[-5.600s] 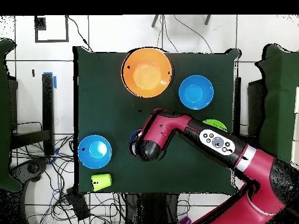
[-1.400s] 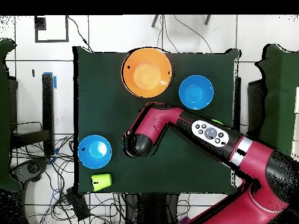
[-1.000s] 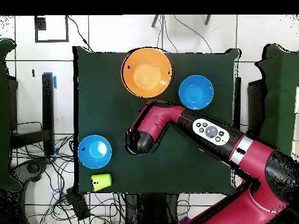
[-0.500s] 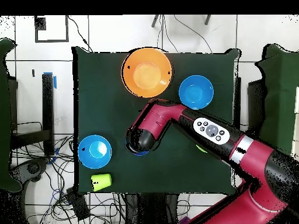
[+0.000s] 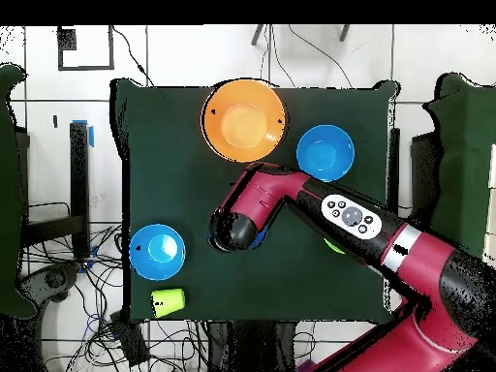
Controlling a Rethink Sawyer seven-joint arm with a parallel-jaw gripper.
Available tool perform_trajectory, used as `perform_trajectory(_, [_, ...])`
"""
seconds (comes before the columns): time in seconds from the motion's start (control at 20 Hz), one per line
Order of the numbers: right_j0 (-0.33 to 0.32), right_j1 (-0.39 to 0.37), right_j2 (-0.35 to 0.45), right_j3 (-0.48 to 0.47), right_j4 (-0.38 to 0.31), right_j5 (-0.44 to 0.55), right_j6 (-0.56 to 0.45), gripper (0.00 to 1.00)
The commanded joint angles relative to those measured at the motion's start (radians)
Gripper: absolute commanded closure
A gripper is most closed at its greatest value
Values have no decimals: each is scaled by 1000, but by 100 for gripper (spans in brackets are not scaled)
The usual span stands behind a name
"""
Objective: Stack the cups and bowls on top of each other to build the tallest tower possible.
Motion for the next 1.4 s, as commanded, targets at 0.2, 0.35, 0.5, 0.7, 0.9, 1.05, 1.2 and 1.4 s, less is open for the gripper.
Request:
perform_trajectory(0.2, [46, 20, -48, 73, -29, -18, -239, 100])
perform_trajectory(0.35, [54, 12, -47, 48, -5, 11, -203, 100])
perform_trajectory(0.5, [60, -6, -23, 18, 55, 69, -191, 100])
perform_trajectory(0.7, [70, -30, -4, -5, 97, 105, -174, 100])
perform_trajectory(0.9, [73, -43, -4, -12, 106, 104, -172, 100])
perform_trajectory(1.05, [86, -71, 1, -17, 77, 90, -199, 100])
perform_trajectory(1.2, [94, -90, -3, -21, 62, 88, -203, 0])
perform_trajectory(1.4, [105, -85, -9, -20, 57, 65, -154, 0])
